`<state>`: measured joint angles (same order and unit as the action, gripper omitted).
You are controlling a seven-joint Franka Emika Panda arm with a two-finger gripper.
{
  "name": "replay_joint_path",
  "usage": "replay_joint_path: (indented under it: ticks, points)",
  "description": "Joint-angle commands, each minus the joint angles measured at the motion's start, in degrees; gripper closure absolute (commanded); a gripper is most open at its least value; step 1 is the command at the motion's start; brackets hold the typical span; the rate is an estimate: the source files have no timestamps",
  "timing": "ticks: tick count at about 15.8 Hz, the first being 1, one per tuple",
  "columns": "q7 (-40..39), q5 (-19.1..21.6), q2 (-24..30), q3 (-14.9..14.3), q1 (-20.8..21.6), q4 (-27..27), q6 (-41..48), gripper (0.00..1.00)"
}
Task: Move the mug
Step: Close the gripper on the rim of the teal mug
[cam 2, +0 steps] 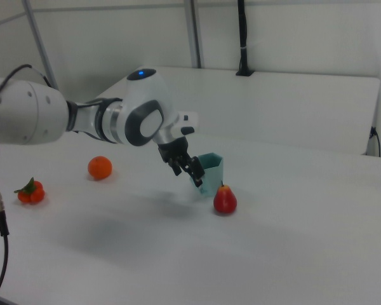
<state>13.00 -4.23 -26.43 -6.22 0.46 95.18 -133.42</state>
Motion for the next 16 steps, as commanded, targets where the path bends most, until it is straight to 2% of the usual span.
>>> replay_joint_path:
  ticks: [1, 5, 9, 11, 14, 16]
  points:
    - [1.15, 0.27, -1.78, -0.20, -0.81, -0.26, -3.95, 0.13]
    - [1.15, 0.28, -2.13, -0.20, -0.81, -0.26, -5.45, 0.58]
    - [0.98, 0.10, -1.96, -0.20, -0.54, 0.10, -5.10, 0.88]
    - [0.98, -0.51, -1.61, -0.20, -0.19, 0.71, -5.01, 0.96]
    - [1.41, -3.84, 0.94, 0.42, 0.42, 3.51, -4.75, 0.96]
    - [2.90, -4.38, 3.65, 0.59, 1.65, 6.23, -4.57, 0.97]
